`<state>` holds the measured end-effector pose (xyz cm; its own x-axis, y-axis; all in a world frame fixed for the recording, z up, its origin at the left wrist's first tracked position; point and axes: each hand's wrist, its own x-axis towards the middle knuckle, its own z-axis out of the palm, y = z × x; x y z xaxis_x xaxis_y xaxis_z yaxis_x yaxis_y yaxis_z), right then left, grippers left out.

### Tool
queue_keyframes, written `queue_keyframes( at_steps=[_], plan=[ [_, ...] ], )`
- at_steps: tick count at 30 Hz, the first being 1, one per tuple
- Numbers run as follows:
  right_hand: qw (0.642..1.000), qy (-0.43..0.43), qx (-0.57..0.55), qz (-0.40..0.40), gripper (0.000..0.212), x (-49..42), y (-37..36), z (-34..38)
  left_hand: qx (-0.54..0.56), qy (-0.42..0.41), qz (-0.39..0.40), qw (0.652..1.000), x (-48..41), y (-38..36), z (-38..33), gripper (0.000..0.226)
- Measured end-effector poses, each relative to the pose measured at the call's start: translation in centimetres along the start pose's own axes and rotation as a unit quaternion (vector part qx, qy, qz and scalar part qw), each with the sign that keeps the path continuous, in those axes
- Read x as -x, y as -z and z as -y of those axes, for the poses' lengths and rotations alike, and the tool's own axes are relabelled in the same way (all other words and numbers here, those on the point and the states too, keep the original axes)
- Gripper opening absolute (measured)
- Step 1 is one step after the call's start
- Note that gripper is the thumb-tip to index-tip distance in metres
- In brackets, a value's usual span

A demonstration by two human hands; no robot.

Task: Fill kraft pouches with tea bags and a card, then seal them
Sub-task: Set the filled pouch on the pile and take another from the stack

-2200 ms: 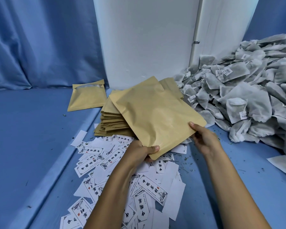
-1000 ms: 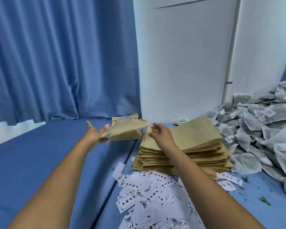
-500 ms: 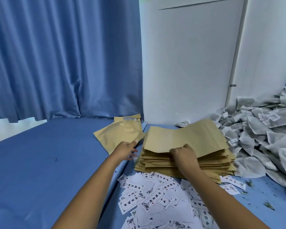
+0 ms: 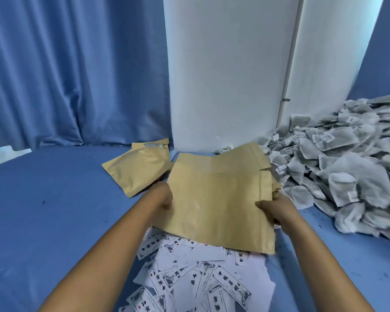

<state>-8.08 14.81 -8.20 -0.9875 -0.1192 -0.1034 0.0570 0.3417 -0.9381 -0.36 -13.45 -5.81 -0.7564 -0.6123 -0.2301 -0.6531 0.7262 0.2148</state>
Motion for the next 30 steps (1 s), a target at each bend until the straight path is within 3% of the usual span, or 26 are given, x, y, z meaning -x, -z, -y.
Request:
queue_keyframes(
  at_steps=[2, 3, 4, 5, 7, 8, 10, 12, 14, 17, 21, 30],
  plan=[
    [0.997, 0.004, -0.056, 0.052, 0.023, 0.7, 0.5, -0.4, -0.075, -0.01, -0.103, 0.992, 1.9, -0.4, -2.8, 0.049],
    [0.991, -0.003, -0.097, 0.093, 0.024, 1.0, 0.6, -0.7, -0.04, -0.053, -0.128, 0.99, 2.8, -0.9, -4.6, 0.049],
    [0.982, -0.015, -0.132, 0.135, 0.025, 1.5, 0.7, -1.0, 0.022, -0.11, -0.1, 0.989, 4.0, -1.4, -6.7, 0.05],
    [0.973, -0.019, -0.149, 0.174, 0.025, 1.9, 0.8, -1.3, 0.109, -0.158, -0.015, 0.981, 5.2, -2.3, -8.8, 0.051],
    [0.96, -0.01, -0.134, 0.245, 0.026, 2.9, 1.1, -2.2, 0.224, -0.178, 0.182, 0.941, 8.1, -4.3, -12.5, 0.054],
    [0.951, -0.007, -0.125, 0.281, 0.027, 3.4, 1.2, -2.8, 0.236, -0.195, 0.207, 0.929, 9.0, -5.7, -13.8, 0.054],
    [0.936, -0.01, -0.136, 0.324, 0.021, 4.3, 1.6, -3.7, 0.215, -0.244, 0.131, 0.937, 9.7, -8.5, -15.6, 0.045],
    [0.923, -0.023, -0.199, 0.327, 0.014, 4.6, 2.4, -5.0, 0.261, -0.252, 0.084, 0.928, 9.8, -10.9, -16.6, 0.036],
    [0.898, -0.05, -0.31, 0.309, 0.011, 4.6, 3.1, -6.3, 0.347, -0.241, 0.117, 0.899, 9.7, -12.5, -17.3, 0.026],
    [0.863, -0.073, -0.407, 0.29, 0.021, 4.3, 3.9, -7.4, 0.402, -0.231, 0.144, 0.874, 9.0, -14.0, -18.1, 0.033],
    [0.844, -0.09, -0.445, 0.285, 0.029, 4.1, 3.6, -7.6, 0.402, -0.223, 0.125, 0.879, 8.4, -15.0, -18.1, 0.04],
    [0.821, -0.084, -0.484, 0.292, 0.041, 3.5, 3.9, -8.2, 0.395, -0.255, 0.091, 0.878, 8.2, -15.4, -18.0, 0.034]
  ],
)
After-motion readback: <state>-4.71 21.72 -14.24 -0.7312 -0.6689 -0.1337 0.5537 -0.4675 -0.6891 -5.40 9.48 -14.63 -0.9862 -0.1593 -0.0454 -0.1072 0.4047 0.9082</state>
